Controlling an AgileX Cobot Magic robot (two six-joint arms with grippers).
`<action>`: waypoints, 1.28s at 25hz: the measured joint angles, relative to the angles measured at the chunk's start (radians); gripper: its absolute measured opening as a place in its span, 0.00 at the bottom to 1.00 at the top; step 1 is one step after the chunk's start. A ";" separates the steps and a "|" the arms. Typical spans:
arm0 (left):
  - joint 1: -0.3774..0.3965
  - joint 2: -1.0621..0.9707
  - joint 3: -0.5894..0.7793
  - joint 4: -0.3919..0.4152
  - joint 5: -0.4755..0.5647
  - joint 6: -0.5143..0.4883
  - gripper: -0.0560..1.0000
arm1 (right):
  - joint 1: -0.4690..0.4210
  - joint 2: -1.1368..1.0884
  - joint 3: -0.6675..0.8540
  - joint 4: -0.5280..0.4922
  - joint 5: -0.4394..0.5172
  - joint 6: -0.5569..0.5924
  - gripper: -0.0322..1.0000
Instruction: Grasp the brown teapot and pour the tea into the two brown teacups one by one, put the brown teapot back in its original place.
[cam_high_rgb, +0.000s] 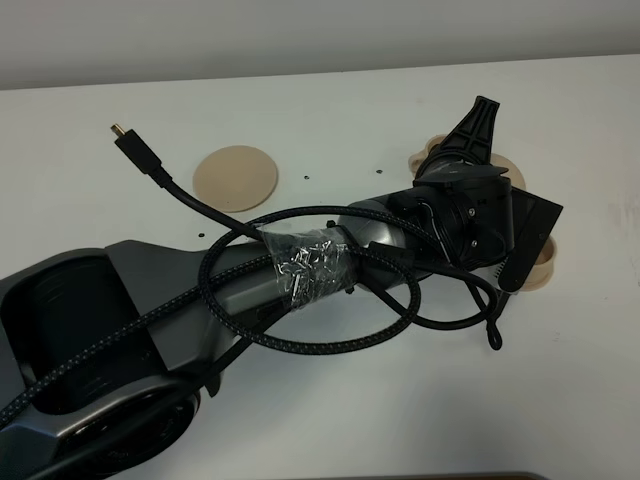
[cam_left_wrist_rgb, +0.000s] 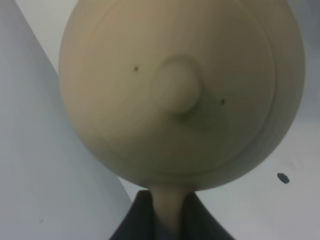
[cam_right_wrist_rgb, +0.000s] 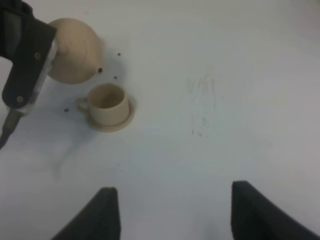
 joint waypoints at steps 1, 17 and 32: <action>0.000 0.000 0.000 0.000 0.000 0.001 0.18 | 0.000 0.000 0.000 0.000 0.000 0.000 0.49; 0.000 0.000 0.000 0.017 -0.015 0.079 0.18 | 0.000 0.000 0.000 0.000 0.000 0.000 0.49; 0.000 0.051 0.000 0.161 -0.061 -0.037 0.18 | 0.000 0.000 0.000 0.000 0.000 0.000 0.49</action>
